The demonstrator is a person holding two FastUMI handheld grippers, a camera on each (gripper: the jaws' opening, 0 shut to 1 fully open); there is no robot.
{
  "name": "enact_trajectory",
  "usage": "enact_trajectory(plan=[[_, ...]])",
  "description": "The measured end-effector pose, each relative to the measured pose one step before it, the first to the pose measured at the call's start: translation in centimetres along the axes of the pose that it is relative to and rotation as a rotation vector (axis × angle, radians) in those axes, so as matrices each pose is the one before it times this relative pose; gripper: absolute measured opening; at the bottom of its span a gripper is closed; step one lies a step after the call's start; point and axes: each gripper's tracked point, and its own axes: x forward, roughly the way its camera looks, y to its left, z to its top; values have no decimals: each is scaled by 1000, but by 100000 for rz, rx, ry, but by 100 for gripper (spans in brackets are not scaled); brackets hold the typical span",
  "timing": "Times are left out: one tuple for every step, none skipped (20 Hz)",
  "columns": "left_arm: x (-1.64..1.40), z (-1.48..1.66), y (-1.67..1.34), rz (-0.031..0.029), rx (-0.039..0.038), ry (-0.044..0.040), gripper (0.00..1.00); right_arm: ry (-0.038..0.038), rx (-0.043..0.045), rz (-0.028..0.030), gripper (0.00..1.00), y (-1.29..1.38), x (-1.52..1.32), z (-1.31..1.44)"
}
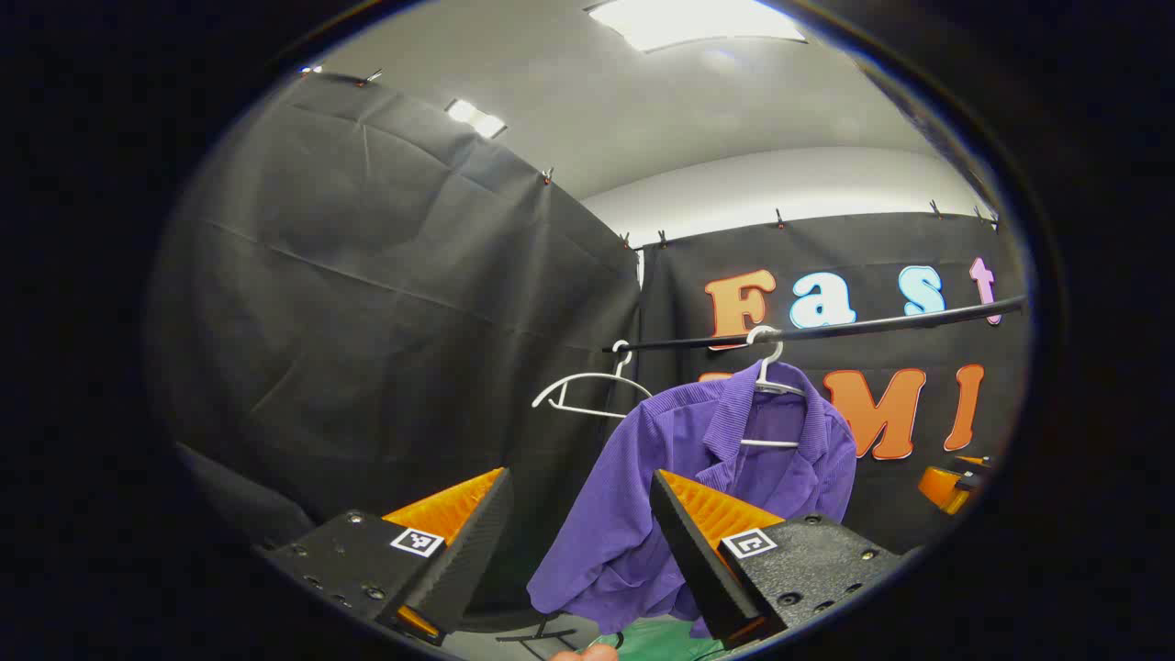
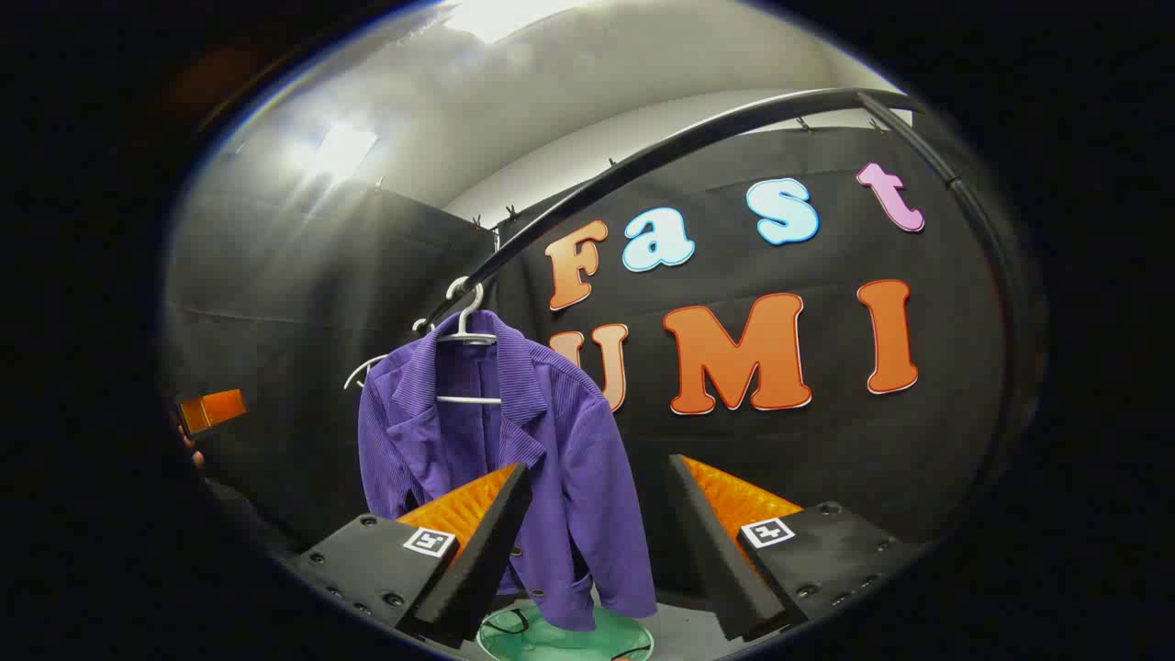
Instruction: Grasp the clothes on the hanger with both hands and then place them into the laundry hamper below.
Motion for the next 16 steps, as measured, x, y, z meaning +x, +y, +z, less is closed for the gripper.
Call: enact_trajectory(plan=[[1285,-529,-327,-2150,-124,185,92,-462,-274,-217,97,534,784,-56],[1351,-491,-330,-2470,200,-249,92,-721,311,-497,98,674,582,-153],[1401,-678,69,-2212,446,586,95,-1949,699,-1456,97,535,642,-87],[1323,-677,30,-2536,244,307,95,-765,395,-2231,97,406,721,-424],[1226,-335,-98,-2498,126,-22,92,-801,324,-2042,97,528,978,-310],[1049,-414,239,-1885,264,497,92,563,203,-953,98,816,714,-400],[829,-393,344,-1942,35,127,92,878,-672,-583,98,840,580,-382],[833,-200,207,-1992,-216,-201,92,370,-1631,-962,98,668,590,-81],[1029,-238,103,-1812,-37,48,92,-113,-2248,-704,100,599,518,-1],[859,-428,97,-1411,140,910,92,-150,-2142,-772,98,627,481,69],[650,-507,104,-1366,-529,820,92,-282,-1645,-775,98,527,373,147],[593,-419,-379,-1924,-1415,807,92,-50,-1082,-943,98,590,366,-1],[371,-545,-789,-2230,-880,1431,95,217,-235,-249,97,590,153,-173],[273,-703,-556,-923,228,1440,92,70,-574,1004,97,748,150,-153],[209,-382,-96,592,397,820,92,465,-686,1037,98,413,246,-290],[180,-68,-214,1236,-459,-608,95,436,-64,2662,94,522,38,-294]])
